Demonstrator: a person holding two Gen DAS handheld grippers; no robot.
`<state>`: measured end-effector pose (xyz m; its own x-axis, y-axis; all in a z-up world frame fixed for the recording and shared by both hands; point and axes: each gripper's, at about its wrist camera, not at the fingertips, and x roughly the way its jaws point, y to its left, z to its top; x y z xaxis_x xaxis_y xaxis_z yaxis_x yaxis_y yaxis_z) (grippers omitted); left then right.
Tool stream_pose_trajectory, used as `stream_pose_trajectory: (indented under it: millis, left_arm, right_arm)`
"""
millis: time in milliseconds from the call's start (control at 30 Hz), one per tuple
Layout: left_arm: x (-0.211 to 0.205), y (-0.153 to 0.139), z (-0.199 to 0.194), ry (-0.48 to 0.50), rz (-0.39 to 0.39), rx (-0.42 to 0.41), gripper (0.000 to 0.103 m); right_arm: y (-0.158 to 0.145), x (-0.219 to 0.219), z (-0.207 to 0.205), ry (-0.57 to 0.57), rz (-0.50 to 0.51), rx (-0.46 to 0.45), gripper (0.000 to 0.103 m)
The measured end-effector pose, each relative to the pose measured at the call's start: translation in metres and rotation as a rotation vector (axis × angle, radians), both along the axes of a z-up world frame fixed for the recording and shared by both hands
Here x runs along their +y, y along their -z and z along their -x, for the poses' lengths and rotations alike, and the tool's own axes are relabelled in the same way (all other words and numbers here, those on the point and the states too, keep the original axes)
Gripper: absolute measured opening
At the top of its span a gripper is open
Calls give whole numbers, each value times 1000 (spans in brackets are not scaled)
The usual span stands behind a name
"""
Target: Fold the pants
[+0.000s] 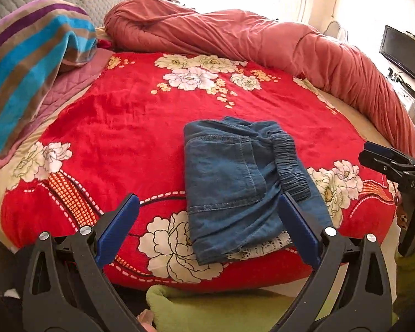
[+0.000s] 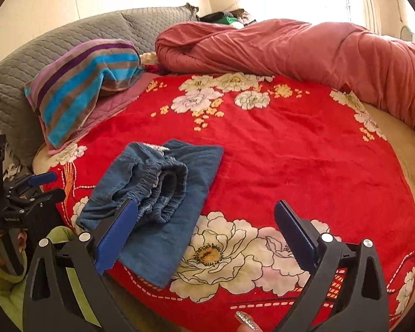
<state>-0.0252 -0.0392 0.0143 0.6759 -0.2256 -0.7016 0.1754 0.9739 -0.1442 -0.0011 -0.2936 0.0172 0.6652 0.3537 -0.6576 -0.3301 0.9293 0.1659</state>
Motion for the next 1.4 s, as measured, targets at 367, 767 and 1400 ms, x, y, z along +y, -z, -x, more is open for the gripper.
stream_pose_trajectory:
  millis: [367,767,1400]
  left_arm:
    - [13,21,-14,-32,43,66,93]
    - [11,36,-44,-17,72,115,93]
    - [-11,62,-90,78,61,187,93]
  right_arm:
    - [29,12,-19,7,5,113,98]
    - [54,21,-50,15,-60,204,96]
    - [79,43,-86,-83,-101,286,74]
